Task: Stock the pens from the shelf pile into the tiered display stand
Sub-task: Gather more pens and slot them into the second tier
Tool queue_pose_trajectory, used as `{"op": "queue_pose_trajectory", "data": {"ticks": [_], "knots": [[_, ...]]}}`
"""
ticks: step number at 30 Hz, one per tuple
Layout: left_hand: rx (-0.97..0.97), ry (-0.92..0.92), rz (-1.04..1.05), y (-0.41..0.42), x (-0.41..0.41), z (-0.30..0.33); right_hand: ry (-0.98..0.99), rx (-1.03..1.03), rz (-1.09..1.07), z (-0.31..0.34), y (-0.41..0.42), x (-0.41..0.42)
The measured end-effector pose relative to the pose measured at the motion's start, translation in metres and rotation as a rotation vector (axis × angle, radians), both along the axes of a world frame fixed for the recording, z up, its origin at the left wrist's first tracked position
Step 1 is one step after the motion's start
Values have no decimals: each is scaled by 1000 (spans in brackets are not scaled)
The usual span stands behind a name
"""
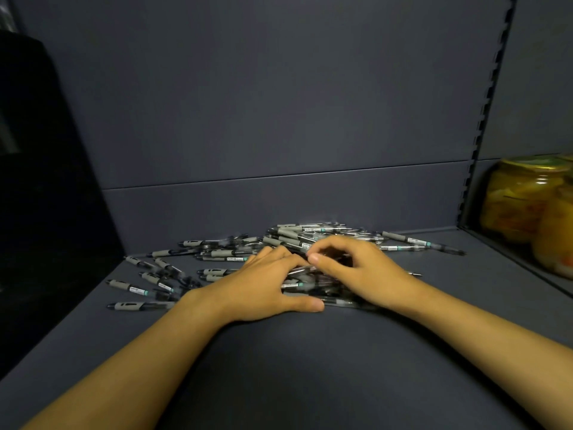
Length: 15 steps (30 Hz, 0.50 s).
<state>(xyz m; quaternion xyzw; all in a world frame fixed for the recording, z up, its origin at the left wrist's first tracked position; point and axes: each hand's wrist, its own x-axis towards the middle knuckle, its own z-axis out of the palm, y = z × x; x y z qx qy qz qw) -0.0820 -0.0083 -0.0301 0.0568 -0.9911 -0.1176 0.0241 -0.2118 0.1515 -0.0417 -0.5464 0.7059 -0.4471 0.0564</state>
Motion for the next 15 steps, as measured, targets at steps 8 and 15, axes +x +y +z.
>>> {"op": "queue_pose_trajectory", "data": {"ticks": [8, 15], "knots": [[-8, -27, 25, 6, -1, 2, -196, -54, 30, -4, 6, -3], [13, 0, -37, 9, 2, 7, -227, -165, -12, 1, 2, 0]]}}
